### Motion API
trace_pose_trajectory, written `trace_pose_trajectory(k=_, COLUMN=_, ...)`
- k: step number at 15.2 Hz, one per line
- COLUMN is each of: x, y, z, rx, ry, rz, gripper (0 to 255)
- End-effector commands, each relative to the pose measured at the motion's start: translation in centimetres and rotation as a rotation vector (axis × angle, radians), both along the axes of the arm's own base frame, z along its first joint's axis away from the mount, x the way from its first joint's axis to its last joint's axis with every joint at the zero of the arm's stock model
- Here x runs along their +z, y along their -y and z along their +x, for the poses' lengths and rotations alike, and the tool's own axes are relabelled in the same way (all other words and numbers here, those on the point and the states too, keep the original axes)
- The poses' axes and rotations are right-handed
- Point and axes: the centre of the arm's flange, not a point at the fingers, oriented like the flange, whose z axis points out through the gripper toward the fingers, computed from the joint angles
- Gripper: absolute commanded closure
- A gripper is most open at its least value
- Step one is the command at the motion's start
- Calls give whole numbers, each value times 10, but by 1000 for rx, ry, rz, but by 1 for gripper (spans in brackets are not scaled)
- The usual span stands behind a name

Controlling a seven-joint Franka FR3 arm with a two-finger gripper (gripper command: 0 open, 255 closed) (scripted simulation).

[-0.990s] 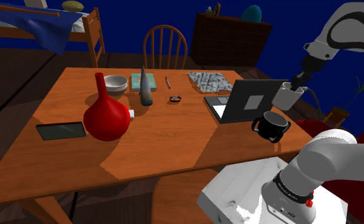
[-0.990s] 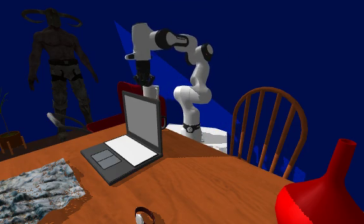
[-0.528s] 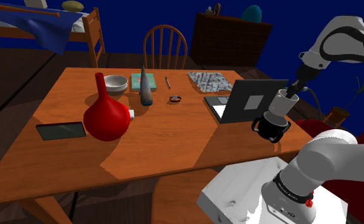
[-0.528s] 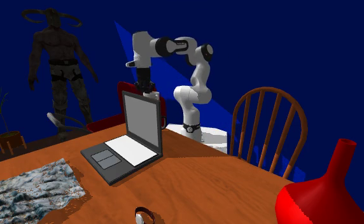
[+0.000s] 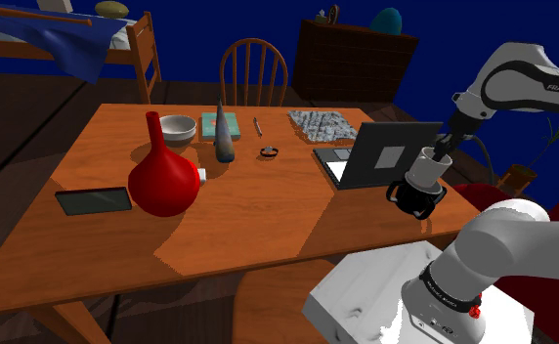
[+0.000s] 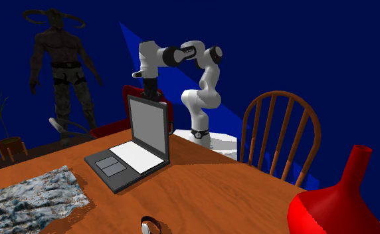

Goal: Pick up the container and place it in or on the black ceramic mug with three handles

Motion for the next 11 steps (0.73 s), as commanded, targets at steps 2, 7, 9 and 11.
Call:
trace_pose_trajectory(k=2, x=-2, y=0, z=0, rx=0, ry=0, rz=0, gripper=255)
trace_pose_trajectory(k=7, x=-2, y=0, z=0, rx=0, ry=0, rz=0, gripper=0)
trace_pose_trajectory(k=9, x=-1, y=0, z=0, rx=0, ry=0, rz=0, gripper=0)
trace_pose_trajectory(k=11, x=-1, y=0, z=0, rx=0, ry=0, rz=0, gripper=0)
